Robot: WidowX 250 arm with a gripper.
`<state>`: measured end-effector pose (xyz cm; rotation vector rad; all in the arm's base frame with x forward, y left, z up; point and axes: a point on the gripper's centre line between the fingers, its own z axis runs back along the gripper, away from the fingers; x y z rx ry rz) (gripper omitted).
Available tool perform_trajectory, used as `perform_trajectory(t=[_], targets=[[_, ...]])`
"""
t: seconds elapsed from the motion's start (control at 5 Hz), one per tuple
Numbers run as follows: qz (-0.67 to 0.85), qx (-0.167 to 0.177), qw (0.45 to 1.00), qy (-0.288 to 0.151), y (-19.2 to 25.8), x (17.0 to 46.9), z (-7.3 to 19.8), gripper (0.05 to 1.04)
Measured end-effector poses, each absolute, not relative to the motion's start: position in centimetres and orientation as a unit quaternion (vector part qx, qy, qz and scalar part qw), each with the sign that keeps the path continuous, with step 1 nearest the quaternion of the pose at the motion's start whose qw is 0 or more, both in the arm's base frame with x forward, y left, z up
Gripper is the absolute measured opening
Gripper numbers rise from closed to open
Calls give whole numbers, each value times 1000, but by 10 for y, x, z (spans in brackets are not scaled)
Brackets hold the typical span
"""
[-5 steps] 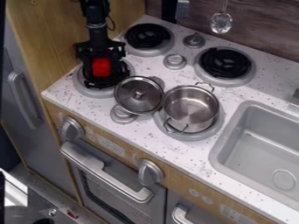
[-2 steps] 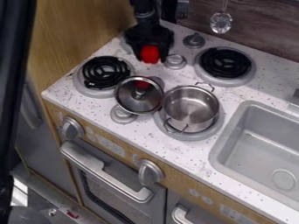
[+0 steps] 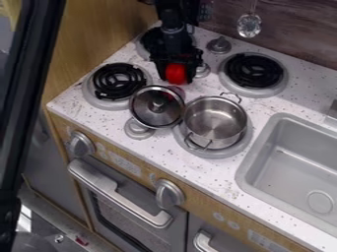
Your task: Move the red object to the middle of the stove
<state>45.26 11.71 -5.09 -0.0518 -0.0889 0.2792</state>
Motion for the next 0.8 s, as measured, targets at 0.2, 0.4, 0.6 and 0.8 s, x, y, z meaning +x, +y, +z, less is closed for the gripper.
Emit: perform_trajectory(t=[0.2, 0.4, 0.6, 0.8], targets=[[143, -20, 989, -43, 121, 451, -51, 1015], [134, -4, 990, -49, 124, 447, -38, 1005], [130, 3, 988, -80, 125, 448, 4, 998], [116, -10, 990, -76, 120, 441, 17, 998]])
